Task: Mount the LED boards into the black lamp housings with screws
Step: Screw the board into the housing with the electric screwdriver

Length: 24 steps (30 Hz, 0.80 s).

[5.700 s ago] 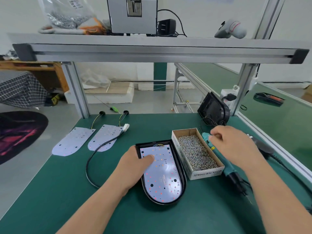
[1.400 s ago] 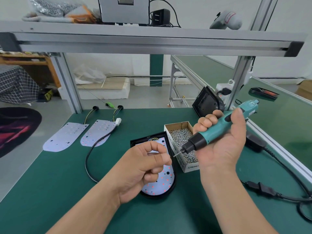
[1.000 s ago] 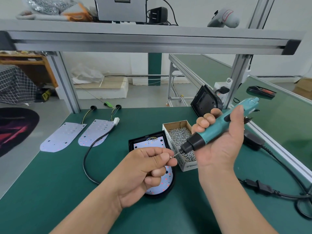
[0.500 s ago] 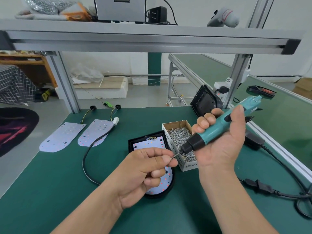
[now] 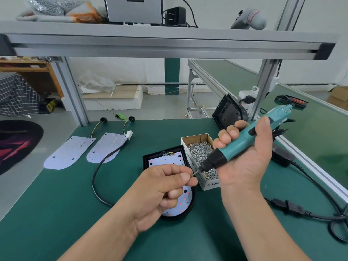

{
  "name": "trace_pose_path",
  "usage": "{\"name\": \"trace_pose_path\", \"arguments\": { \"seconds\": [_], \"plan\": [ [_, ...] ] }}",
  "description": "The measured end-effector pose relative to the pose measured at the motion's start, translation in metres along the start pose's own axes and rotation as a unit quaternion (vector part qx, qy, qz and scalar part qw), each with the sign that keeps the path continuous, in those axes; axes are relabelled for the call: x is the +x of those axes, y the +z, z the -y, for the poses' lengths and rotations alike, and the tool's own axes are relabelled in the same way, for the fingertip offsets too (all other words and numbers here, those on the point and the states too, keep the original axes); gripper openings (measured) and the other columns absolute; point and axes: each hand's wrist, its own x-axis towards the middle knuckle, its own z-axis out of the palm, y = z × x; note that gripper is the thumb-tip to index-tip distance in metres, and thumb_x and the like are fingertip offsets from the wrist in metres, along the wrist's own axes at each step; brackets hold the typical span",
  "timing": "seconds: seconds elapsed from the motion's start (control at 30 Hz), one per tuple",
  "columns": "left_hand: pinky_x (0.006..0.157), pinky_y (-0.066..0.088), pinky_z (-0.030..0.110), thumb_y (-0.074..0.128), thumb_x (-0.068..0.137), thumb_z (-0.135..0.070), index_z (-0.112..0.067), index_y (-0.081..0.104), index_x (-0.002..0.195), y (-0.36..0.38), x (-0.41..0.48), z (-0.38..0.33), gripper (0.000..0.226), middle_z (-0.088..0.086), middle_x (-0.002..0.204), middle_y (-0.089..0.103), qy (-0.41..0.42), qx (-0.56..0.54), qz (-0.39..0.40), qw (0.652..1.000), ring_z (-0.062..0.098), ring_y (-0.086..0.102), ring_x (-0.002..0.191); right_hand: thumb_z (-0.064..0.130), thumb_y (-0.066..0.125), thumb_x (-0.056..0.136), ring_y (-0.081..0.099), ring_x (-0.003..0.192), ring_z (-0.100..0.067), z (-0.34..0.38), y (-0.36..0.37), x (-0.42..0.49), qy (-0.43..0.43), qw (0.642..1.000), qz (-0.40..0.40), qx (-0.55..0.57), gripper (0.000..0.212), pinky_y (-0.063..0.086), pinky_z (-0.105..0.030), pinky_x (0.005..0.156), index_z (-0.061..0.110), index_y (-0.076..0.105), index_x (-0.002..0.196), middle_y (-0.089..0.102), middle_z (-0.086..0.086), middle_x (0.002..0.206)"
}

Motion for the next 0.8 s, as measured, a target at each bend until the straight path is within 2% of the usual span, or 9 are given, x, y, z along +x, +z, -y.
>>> {"name": "trace_pose_path", "arguments": {
  "seconds": [0.1, 0.2, 0.3, 0.4, 0.53, 0.67, 0.8],
  "plan": [
    [0.040, 0.031, 0.016, 0.084, 0.087, -0.006, -0.004, 0.081, 0.099, -0.001, 0.000, 0.002, 0.012, 0.021, 0.101, 0.077, 0.003, 0.007, 0.007, 1.000, 0.008, 0.039, 0.051, 0.052, 0.059, 0.101, 0.052, 0.060, -0.017, 0.000, 0.000, 0.000, -0.003, 1.000, -0.001, -0.001, 0.041, 0.045, -0.027, 0.055, 0.014, 0.063, 0.087, 0.050, -0.001, 0.071],
    [0.041, 0.030, 0.016, 0.080, 0.089, -0.007, -0.009, 0.084, 0.094, -0.001, 0.000, 0.003, 0.007, 0.020, 0.102, 0.078, 0.010, 0.013, 0.002, 1.000, 0.008, 0.038, 0.051, 0.052, 0.059, 0.101, 0.051, 0.059, -0.017, 0.000, 0.000, 0.000, -0.002, 1.000, 0.002, -0.003, 0.041, 0.046, -0.027, 0.055, 0.014, 0.062, 0.087, 0.049, -0.001, 0.072],
    [0.043, 0.030, 0.017, 0.074, 0.097, -0.004, -0.010, 0.083, 0.095, 0.001, 0.000, 0.005, 0.011, 0.019, 0.102, 0.079, 0.027, 0.032, -0.023, 0.999, 0.009, 0.036, 0.051, 0.052, 0.059, 0.101, 0.051, 0.060, -0.018, -0.001, 0.001, -0.001, -0.008, 1.000, 0.009, -0.010, 0.041, 0.046, -0.028, 0.056, 0.014, 0.062, 0.088, 0.049, -0.001, 0.071],
    [0.045, 0.031, 0.018, 0.073, 0.097, -0.006, -0.009, 0.080, 0.100, 0.003, -0.001, 0.005, 0.009, 0.016, 0.099, 0.081, 0.062, 0.086, -0.068, 0.992, 0.010, 0.035, 0.048, 0.053, 0.065, 0.098, 0.053, 0.062, -0.021, -0.003, 0.004, -0.002, -0.005, 0.999, 0.002, -0.043, 0.040, 0.049, -0.031, 0.059, 0.015, 0.062, 0.088, 0.051, -0.003, 0.071],
    [0.044, 0.029, 0.018, 0.073, 0.097, -0.005, -0.007, 0.077, 0.105, 0.002, 0.000, 0.005, 0.010, 0.013, 0.095, 0.081, 0.077, 0.109, -0.096, 0.986, 0.010, 0.032, 0.046, 0.053, 0.070, 0.093, 0.056, 0.066, -0.024, -0.006, 0.006, -0.002, 0.050, 0.996, -0.014, -0.076, 0.038, 0.051, -0.034, 0.063, 0.015, 0.065, 0.090, 0.052, -0.005, 0.075],
    [0.044, 0.029, 0.018, 0.073, 0.097, -0.007, -0.007, 0.077, 0.108, 0.001, 0.001, 0.003, 0.012, 0.013, 0.097, 0.082, 0.072, 0.118, -0.092, 0.986, 0.011, 0.031, 0.047, 0.051, 0.071, 0.093, 0.053, 0.063, -0.022, -0.009, 0.003, -0.003, 0.054, 0.997, -0.035, -0.035, 0.040, 0.048, -0.032, 0.058, 0.014, 0.060, 0.100, 0.050, -0.005, 0.075],
    [0.046, 0.029, 0.019, 0.073, 0.098, -0.008, -0.008, 0.077, 0.109, 0.001, 0.001, 0.004, 0.012, 0.013, 0.100, 0.082, 0.066, 0.122, -0.071, 0.988, 0.010, 0.034, 0.047, 0.057, 0.073, 0.092, 0.052, 0.060, -0.019, -0.012, -0.001, -0.001, 0.066, 0.995, -0.080, -0.002, 0.048, 0.046, -0.029, 0.054, 0.015, 0.055, 0.103, 0.049, -0.003, 0.074]
  ]
}}
